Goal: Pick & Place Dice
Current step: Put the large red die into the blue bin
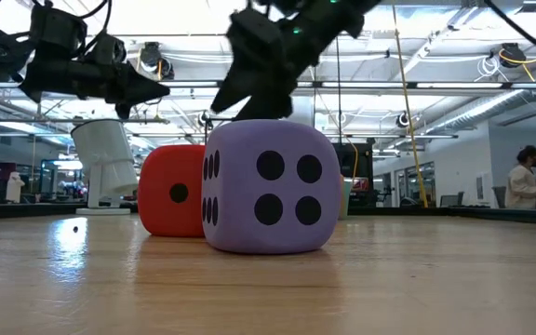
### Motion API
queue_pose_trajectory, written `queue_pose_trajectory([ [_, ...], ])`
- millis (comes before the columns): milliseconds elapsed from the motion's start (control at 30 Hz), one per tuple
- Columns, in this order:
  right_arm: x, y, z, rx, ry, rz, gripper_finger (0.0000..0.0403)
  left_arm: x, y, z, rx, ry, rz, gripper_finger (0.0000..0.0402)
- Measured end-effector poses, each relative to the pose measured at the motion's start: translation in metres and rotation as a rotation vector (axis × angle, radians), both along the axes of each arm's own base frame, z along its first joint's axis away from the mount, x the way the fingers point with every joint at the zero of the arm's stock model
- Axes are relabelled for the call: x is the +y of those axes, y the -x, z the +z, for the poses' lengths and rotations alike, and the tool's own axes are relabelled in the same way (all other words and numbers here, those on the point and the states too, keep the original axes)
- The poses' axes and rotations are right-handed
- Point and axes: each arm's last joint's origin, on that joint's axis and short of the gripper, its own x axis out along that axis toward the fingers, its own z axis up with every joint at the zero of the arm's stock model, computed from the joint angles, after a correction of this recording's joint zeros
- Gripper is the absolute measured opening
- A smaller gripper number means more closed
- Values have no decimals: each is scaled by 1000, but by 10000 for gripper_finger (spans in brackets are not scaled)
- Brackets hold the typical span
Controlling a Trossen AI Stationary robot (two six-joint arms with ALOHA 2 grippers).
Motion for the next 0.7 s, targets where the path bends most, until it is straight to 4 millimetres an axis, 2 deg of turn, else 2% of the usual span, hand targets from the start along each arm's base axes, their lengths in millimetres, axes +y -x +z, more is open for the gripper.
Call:
queue_pose_trajectory([
  [133,16,-18,1,11,43,80,357,0,0,-1,7,8,7,6],
  [300,34,-27,5,-8,63,143,396,0,0,-1,9,-3,9,21],
  [467,40,-27,6,5,37,160,398,0,0,-1,7,-6,7,23],
  [700,52,-23,4,35,75,79,399,0,0,-1,11,10,7,23],
])
